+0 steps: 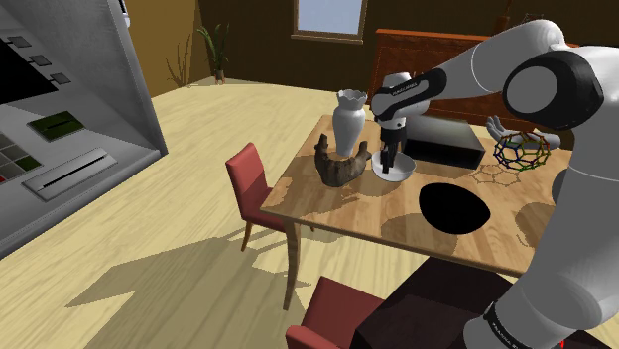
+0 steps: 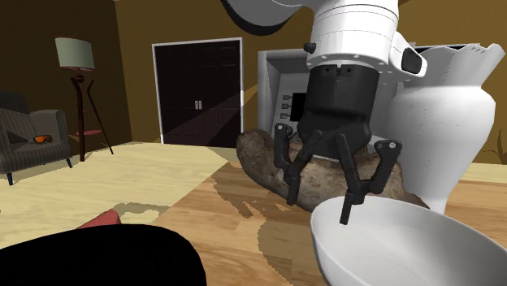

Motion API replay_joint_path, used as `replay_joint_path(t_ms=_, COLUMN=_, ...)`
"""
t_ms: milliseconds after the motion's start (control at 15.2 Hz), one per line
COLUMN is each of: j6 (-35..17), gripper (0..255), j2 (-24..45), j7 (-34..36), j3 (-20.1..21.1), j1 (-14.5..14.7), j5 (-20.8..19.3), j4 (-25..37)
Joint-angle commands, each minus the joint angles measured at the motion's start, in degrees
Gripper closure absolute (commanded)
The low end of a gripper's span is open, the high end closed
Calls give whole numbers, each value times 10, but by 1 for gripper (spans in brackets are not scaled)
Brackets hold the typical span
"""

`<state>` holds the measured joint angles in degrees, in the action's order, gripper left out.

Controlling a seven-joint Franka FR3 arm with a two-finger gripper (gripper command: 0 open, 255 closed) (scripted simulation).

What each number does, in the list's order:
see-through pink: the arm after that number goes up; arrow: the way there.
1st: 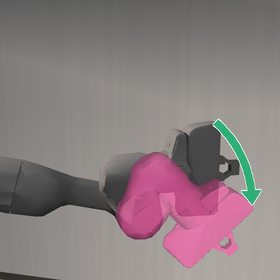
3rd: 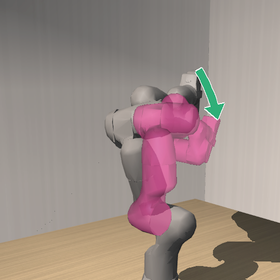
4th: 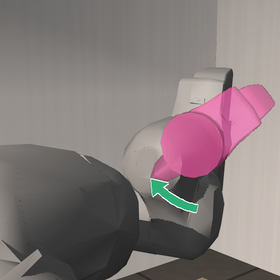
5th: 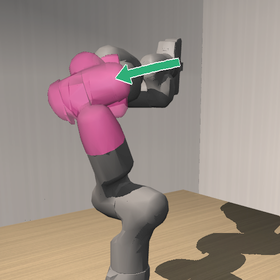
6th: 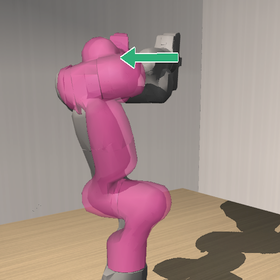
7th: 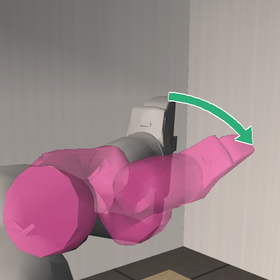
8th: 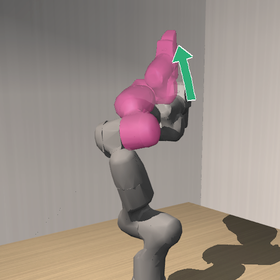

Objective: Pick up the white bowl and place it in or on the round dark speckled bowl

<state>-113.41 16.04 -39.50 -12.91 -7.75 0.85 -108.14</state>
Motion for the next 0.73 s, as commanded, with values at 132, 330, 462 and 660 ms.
replay_joint_path(t_ms=132, j6=0, gripper=255, j2=0, j7=0, j3=0, j1=0, j5=0, j4=0)
replay_joint_path(t_ms=330, j6=0, gripper=255, j2=0, j7=0, j3=0, j1=0, j5=0, j4=0)
replay_joint_path(t_ms=462, j6=0, gripper=255, j2=0, j7=0, j3=0, j1=0, j5=0, j4=0)
replay_joint_path(t_ms=660, j6=13, gripper=255, j2=-7, j7=1, j3=-1, j1=0, j5=-2, j4=7)
